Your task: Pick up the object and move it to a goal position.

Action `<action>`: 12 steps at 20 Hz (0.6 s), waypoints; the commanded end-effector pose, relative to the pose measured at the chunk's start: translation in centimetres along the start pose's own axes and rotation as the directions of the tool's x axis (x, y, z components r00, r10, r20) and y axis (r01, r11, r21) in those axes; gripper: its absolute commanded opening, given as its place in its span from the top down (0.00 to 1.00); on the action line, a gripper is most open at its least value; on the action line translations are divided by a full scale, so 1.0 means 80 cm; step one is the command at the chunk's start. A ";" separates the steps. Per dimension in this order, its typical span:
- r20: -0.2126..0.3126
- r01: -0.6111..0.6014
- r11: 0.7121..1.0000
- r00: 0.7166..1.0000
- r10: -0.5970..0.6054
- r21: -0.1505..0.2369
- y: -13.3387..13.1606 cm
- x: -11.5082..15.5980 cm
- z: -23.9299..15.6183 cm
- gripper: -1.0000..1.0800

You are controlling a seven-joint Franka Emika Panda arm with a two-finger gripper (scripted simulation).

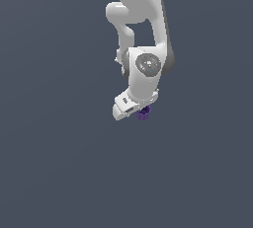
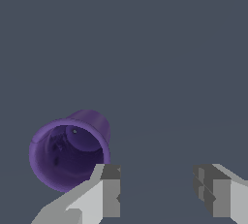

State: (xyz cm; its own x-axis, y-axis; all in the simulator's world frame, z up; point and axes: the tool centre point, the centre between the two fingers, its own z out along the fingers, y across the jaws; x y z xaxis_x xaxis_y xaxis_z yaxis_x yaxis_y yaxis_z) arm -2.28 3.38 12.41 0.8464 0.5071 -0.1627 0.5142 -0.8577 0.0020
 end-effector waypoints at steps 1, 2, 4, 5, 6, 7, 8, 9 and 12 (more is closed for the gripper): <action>0.018 0.094 0.996 0.995 -0.094 -0.005 -0.008 0.003 0.004 0.38; 0.025 0.131 0.991 0.991 -0.131 -0.006 -0.012 0.004 0.006 0.38; 0.039 0.204 0.979 0.978 -0.203 -0.007 -0.018 0.007 0.009 0.38; 0.046 0.240 0.971 0.970 -0.239 -0.007 -0.022 0.008 0.010 0.38; 0.053 0.275 0.961 0.960 -0.274 -0.007 -0.025 0.009 0.012 0.38; 0.060 0.310 0.951 0.949 -0.309 -0.006 -0.028 0.010 0.013 0.38; 0.067 0.345 0.939 0.937 -0.344 -0.005 -0.031 0.012 0.015 0.38; 0.074 0.379 0.925 0.923 -0.378 -0.004 -0.034 0.013 0.016 0.38; 0.093 0.468 0.884 0.880 -0.466 0.002 -0.043 0.016 0.020 0.38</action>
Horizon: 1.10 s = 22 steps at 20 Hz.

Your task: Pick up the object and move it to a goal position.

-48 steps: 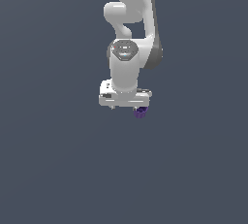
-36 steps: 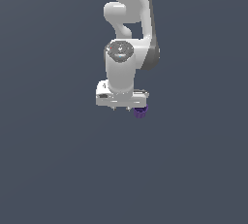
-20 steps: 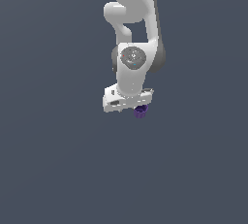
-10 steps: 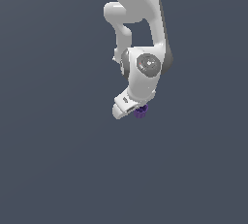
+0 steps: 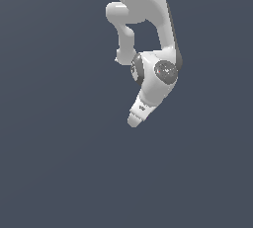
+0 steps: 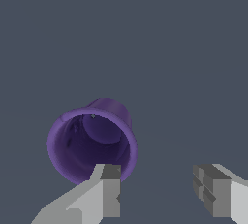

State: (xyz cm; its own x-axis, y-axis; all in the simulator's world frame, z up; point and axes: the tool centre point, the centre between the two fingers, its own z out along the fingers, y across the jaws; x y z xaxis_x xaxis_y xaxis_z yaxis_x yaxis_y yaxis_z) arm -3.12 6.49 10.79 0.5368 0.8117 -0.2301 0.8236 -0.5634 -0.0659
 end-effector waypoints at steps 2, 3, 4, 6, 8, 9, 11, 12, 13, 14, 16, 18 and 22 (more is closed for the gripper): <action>0.020 0.108 0.994 0.994 -0.108 -0.001 -0.007 0.007 0.003 0.38; 0.025 0.133 0.991 0.991 -0.133 -0.001 -0.009 0.009 0.004 0.38; 0.030 0.156 0.988 0.987 -0.156 0.000 -0.010 0.010 0.005 0.38; 0.037 0.197 0.980 0.980 -0.197 0.001 -0.013 0.013 0.006 0.38; 0.044 0.230 0.973 0.972 -0.229 0.002 -0.015 0.015 0.007 0.38; 0.046 0.243 0.970 0.969 -0.243 0.003 -0.016 0.016 0.008 0.38; 0.050 0.265 0.964 0.963 -0.265 0.004 -0.017 0.017 0.009 0.38; 0.052 0.273 0.962 0.961 -0.273 0.004 -0.018 0.018 0.009 0.38; 0.053 0.279 0.960 0.959 -0.279 0.005 -0.018 0.018 0.009 0.38; 0.054 0.284 0.959 0.957 -0.283 0.005 -0.019 0.018 0.009 0.38; 0.055 0.287 0.958 0.956 -0.287 0.005 -0.019 0.019 0.009 0.38; 0.054 0.282 0.959 0.958 -0.282 0.005 -0.019 0.018 0.010 0.38; 0.054 0.283 0.959 0.958 -0.283 0.005 -0.019 0.018 0.020 0.38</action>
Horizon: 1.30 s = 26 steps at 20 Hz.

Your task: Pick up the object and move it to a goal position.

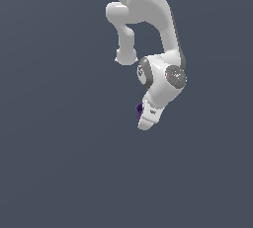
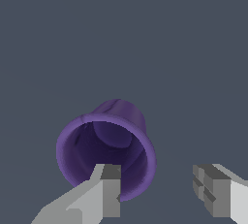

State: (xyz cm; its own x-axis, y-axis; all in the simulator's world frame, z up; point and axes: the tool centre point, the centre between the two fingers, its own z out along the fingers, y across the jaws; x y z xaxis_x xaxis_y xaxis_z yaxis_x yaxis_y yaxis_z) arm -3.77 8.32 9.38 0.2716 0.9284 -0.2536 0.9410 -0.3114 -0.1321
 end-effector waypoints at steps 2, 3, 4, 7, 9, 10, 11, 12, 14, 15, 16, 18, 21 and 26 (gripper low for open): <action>0.001 0.002 1.000 1.000 -0.002 0.001 -0.001 0.000 0.016 0.38; 0.001 0.003 1.000 1.000 -0.003 0.001 -0.001 0.000 0.020 0.38; 0.001 0.004 1.000 1.000 -0.004 0.001 -0.001 0.000 0.024 0.38; 0.001 0.005 1.000 1.000 -0.005 0.001 -0.001 0.000 0.031 0.38; 0.001 0.005 1.000 1.000 -0.005 0.001 -0.001 0.000 0.031 1.00; 0.001 0.005 1.000 1.000 -0.005 0.001 -0.001 0.000 0.031 1.00; 0.001 0.005 1.000 1.000 -0.005 0.001 -0.001 0.000 0.031 1.00; 0.001 0.005 1.000 1.000 -0.005 0.001 -0.001 0.000 0.031 1.00; 0.001 0.005 1.000 1.000 -0.005 0.001 -0.001 0.000 0.031 1.00; 0.001 0.005 1.000 1.000 -0.005 0.001 -0.001 0.000 0.031 1.00; 0.001 0.005 1.000 1.000 -0.005 0.001 -0.001 0.000 0.031 1.00; 0.001 0.005 1.000 1.000 -0.005 0.001 -0.001 0.000 0.031 1.00; 0.001 0.005 1.000 1.000 -0.005 0.001 0.000 -0.002 0.031 1.00; 0.001 0.005 1.000 1.000 -0.005 0.001 0.016 -0.018 0.027 1.00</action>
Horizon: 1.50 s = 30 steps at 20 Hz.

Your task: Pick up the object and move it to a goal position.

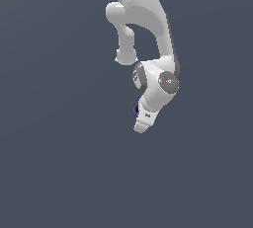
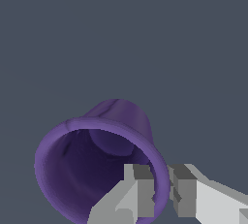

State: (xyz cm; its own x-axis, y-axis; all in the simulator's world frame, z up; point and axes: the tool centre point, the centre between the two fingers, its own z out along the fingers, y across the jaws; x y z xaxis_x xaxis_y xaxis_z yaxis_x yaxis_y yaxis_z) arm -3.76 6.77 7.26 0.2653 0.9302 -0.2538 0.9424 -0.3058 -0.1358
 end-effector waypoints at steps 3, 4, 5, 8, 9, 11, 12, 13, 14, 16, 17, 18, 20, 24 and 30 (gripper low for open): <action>0.000 -0.002 1.000 1.000 0.002 -0.001 0.024 -0.024 -0.006 1.00; 0.000 -0.002 1.000 1.000 0.002 -0.001 0.031 -0.031 -0.008 1.00; 0.000 -0.002 1.000 1.000 0.002 -0.001 0.038 -0.038 -0.009 1.00; 0.000 -0.002 1.000 1.000 0.002 -0.001 0.061 -0.061 -0.015 1.00; 0.000 -0.002 1.000 1.000 0.002 -0.001 0.070 -0.070 -0.017 1.00; 0.001 -0.002 1.000 1.000 0.002 -0.001 0.087 -0.086 -0.021 1.00; 0.001 -0.002 1.000 1.000 0.002 -0.001 0.096 -0.095 -0.023 1.00; 0.001 -0.002 1.000 1.000 0.002 -0.001 0.105 -0.104 -0.025 1.00; 0.001 -0.002 1.000 1.000 0.002 -0.001 0.114 -0.112 -0.027 1.00; 0.001 -0.002 1.000 1.000 0.002 -0.001 0.131 -0.128 -0.031 1.00; 0.001 -0.002 1.000 1.000 0.002 -0.001 0.139 -0.136 -0.033 1.00; 0.001 -0.002 1.000 1.000 0.002 -0.001 0.147 -0.143 -0.034 1.00; 0.001 -0.002 1.000 1.000 0.002 -0.001 0.161 -0.156 -0.038 1.00; 0.001 -0.002 1.000 1.000 0.002 -0.001 0.187 -0.180 -0.044 1.00; 0.001 -0.002 1.000 1.000 0.002 -0.001 0.215 -0.204 -0.050 1.00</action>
State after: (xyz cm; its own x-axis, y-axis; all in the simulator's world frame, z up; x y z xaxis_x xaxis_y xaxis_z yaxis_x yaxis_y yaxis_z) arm 8.50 -12.36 12.65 0.2673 0.9292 -0.2552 0.9416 -0.3082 -0.1358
